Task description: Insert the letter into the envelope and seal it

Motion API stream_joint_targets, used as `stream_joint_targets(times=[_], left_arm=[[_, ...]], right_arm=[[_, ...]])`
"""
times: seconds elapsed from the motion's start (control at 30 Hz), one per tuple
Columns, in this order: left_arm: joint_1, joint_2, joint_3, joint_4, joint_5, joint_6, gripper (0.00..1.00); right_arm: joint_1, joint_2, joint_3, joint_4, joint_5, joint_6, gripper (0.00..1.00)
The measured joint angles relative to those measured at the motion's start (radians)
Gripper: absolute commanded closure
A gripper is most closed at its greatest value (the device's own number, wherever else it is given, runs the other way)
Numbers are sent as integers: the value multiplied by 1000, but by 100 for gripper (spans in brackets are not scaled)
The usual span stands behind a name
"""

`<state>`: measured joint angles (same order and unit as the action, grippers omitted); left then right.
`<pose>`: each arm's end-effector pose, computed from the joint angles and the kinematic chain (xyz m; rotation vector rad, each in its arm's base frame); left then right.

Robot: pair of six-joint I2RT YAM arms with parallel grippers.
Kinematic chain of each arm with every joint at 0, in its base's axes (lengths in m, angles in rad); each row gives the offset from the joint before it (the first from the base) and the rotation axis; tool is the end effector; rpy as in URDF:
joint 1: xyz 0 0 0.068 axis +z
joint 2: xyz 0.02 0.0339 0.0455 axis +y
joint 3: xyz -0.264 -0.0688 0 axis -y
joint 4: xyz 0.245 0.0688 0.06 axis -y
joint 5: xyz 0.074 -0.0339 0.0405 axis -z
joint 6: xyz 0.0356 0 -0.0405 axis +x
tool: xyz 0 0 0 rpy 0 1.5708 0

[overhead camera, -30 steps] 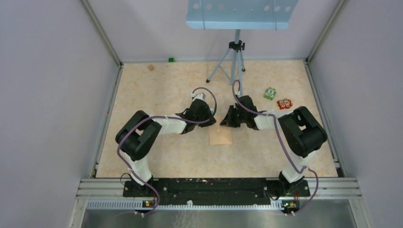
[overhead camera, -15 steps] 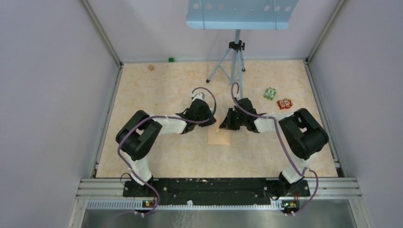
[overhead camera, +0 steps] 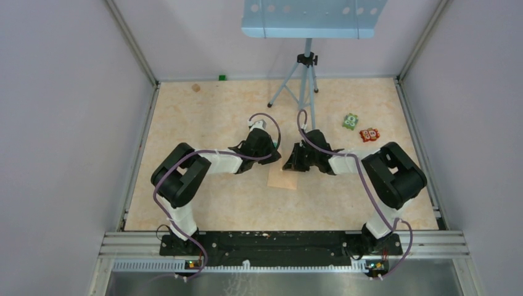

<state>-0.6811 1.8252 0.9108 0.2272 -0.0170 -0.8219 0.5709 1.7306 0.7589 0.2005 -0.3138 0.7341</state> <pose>0.2864 -0.2314 0.1420 -0.1769 2.3721 -0.7533 0.2693 0.1860 0.1305 0.0375 2.5242 0.9629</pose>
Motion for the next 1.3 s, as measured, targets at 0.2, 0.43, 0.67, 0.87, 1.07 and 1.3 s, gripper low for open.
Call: stream_joint_targets(times=[0.2,0.43,0.67,0.87,1.07,1.3], left_arm=[[0,4,0,10,1,0,100],[1,6,0,14,3,0,100],[3,6,0,14,8,0,100],[6,6,0,15,15,1,100],[8,7,0,15,22,1,100],[12,8,0,17,28,1,100]], right_arm=[[11,-16,-13,-9,12,-1,100],[26,-23,-13,-22,24,-7,100],[43,-29,-13,-36,37,-10,100],[47,-55,-34,-46,55,-8,100],[48,-72,-64,-25,56,2,100],[48,-106,-105,-14,57,11,100]])
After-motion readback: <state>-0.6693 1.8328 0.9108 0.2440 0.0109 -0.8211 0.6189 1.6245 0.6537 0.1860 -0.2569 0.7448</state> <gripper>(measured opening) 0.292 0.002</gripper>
